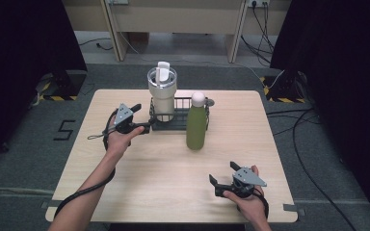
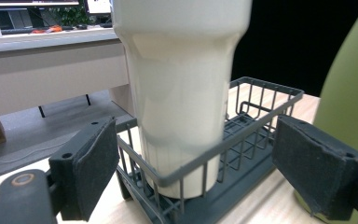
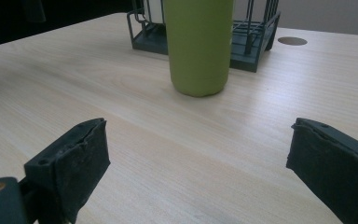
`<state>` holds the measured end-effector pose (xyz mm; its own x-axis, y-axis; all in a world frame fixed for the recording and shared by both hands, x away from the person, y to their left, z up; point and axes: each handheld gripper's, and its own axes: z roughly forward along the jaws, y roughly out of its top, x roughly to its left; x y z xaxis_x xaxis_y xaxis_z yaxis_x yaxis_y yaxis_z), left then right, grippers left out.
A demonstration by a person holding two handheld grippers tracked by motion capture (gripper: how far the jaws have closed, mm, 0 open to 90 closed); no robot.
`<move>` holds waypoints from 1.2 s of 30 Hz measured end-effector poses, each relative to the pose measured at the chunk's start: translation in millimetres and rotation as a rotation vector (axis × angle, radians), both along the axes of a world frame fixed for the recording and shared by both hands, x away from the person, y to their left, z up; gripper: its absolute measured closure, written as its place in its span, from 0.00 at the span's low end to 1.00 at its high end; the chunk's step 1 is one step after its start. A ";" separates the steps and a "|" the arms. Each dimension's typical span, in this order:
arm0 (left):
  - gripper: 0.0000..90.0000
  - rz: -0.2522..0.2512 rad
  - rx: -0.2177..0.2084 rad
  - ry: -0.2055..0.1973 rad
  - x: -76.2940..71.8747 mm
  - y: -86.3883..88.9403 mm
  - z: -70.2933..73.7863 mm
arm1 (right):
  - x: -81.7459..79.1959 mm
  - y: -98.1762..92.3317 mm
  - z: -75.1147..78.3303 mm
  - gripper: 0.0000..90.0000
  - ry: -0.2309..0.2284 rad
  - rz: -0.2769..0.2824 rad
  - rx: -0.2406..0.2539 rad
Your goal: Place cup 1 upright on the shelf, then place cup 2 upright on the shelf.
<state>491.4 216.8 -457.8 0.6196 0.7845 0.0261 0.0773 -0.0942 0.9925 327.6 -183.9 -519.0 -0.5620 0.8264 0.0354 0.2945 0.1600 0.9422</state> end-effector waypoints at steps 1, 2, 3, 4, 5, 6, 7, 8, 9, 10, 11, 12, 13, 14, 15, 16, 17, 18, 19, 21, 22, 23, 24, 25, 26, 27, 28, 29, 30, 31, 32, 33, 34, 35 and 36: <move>0.16 -0.001 -0.001 0.000 -1.6 0.4 -0.6 | 0.3 -0.1 0.1 0.06 -0.001 -0.001 0.002; 0.16 -0.003 0.002 0.000 -4.1 1.3 -1.5 | 0.4 -0.4 0.2 0.06 -0.006 -0.002 -0.002; 0.16 -0.005 -0.001 0.000 -5.5 1.7 -2.1 | 0.5 -0.3 0.3 0.06 -0.002 -0.004 0.002; 0.16 -0.006 -0.004 0.001 -7.4 2.6 -2.8 | 0.7 -0.6 0.2 0.06 -0.003 -0.004 0.003; 0.16 -0.007 -0.006 0.003 -9.8 3.6 -3.8 | 1.0 -0.9 0.2 0.06 -0.003 -0.006 0.005; 0.16 -0.007 -0.006 0.003 -11.6 4.3 -4.6 | 1.0 -1.5 0.4 0.06 -0.001 -0.009 0.006; 0.16 -0.007 -0.007 0.003 -13.0 4.8 -5.2 | 1.2 -1.9 0.6 0.06 -0.001 -0.011 0.007; 0.16 -0.009 -0.007 0.002 -15.2 5.6 -6.1 | 1.5 -2.2 0.7 0.06 -0.002 -0.012 0.009; 0.16 -0.008 -0.010 0.003 -16.5 5.9 -6.6 | 2.0 -2.6 0.9 0.06 -0.004 -0.013 0.010; 0.16 -0.007 -0.013 0.003 -17.9 6.3 -7.1 | 2.1 -2.8 1.1 0.06 -0.004 -0.014 0.011; 0.16 -0.009 -0.013 0.004 -19.1 6.6 -7.6 | 2.3 -3.0 1.4 0.06 -0.007 -0.017 0.013; 0.16 -0.010 -0.013 0.004 -20.3 7.0 -8.0 | 2.2 -3.0 1.8 0.06 -0.004 -0.020 0.017; 0.16 -0.012 -0.014 0.005 -21.6 7.4 -8.5 | 2.3 -3.3 2.1 0.06 -0.008 -0.020 0.016; 0.16 -0.013 -0.017 0.006 -22.5 7.6 -9.1 | 2.6 -3.5 2.5 0.06 -0.013 -0.022 0.016; 0.16 -0.013 -0.017 0.008 -23.4 7.8 -9.6 | 2.4 -3.6 3.0 0.06 -0.015 -0.022 0.015; 0.16 -0.013 -0.016 0.009 -24.7 8.0 -10.1 | 2.6 -4.0 3.9 0.06 -0.019 -0.021 0.013; 0.16 -0.014 -0.018 0.008 -25.8 8.3 -10.4 | 2.6 -4.1 5.1 0.06 -0.020 -0.022 0.018; 0.16 -0.014 -0.021 0.008 -27.9 8.9 -10.7 | 2.6 -4.6 6.1 0.06 -0.025 -0.024 0.015; 0.16 -0.016 -0.022 0.007 -29.3 9.4 -11.0 | 2.6 -5.2 7.4 0.06 -0.029 -0.024 0.018; 0.16 -0.015 -0.023 0.008 -33.0 11.0 -11.9 | 2.2 -6.2 8.8 0.06 -0.033 -0.028 0.020; 0.16 -0.014 -0.022 0.008 -35.6 12.2 -12.6 | 2.2 -6.8 9.3 0.06 -0.034 -0.030 0.021; 0.16 -0.014 -0.021 0.007 -37.9 13.4 -13.2 | 2.5 -7.7 10.0 0.06 -0.037 -0.033 0.018; 0.16 -0.012 -0.019 0.006 -40.2 14.8 -13.8 | 2.9 -8.2 10.5 0.06 -0.038 -0.037 0.017; 0.16 -0.012 -0.018 0.006 -42.0 16.0 -14.2 | 3.5 -8.3 10.9 0.06 -0.038 -0.038 0.021; 0.16 -0.010 -0.022 0.006 -44.9 17.9 -14.8 | 3.8 -8.2 11.3 0.06 -0.040 -0.039 0.022; 0.16 -0.005 -0.024 0.006 -47.3 19.6 -15.2 | 4.3 -8.3 12.6 0.06 -0.044 -0.040 0.018; 0.16 -0.003 -0.030 0.004 -49.8 21.0 -15.9 | 4.5 -7.9 13.6 0.06 -0.045 -0.040 0.019; 0.16 -0.001 -0.033 0.003 -52.3 21.9 -16.9 | 5.1 -7.6 14.5 0.06 -0.050 -0.039 0.019; 0.15 0.000 -0.031 0.002 -54.4 22.4 -18.1 | 6.0 -7.2 15.2 0.06 -0.053 -0.039 0.020; 0.15 -0.001 -0.030 0.003 -56.2 22.6 -19.5 | 6.9 -7.1 16.1 0.06 -0.053 -0.040 0.017; 0.15 -0.001 -0.031 0.003 -57.9 22.6 -20.8 | 8.1 -6.6 16.8 0.06 -0.056 -0.040 0.018; 0.16 -0.004 -0.029 0.005 -59.3 22.3 -21.9 | 8.6 -6.1 18.1 0.06 -0.055 -0.039 0.018; 0.15 -0.007 -0.024 0.007 -60.4 22.0 -22.5 | 9.0 -5.8 19.6 0.06 -0.058 -0.037 0.015; 0.16 -0.009 -0.024 0.006 -61.2 22.0 -22.9 | 9.7 -5.4 21.0 0.05 -0.063 -0.034 0.015; 0.16 -0.006 -0.031 0.011 -62.2 22.0 -23.2 | 10.1 -4.7 22.3 0.05 -0.062 -0.034 0.020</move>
<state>429.3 238.8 -480.9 0.6246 0.7809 -0.0049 0.0873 -0.0636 0.9942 337.7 -188.7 -496.7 -0.5357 0.8442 0.0178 0.2402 0.1321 0.9617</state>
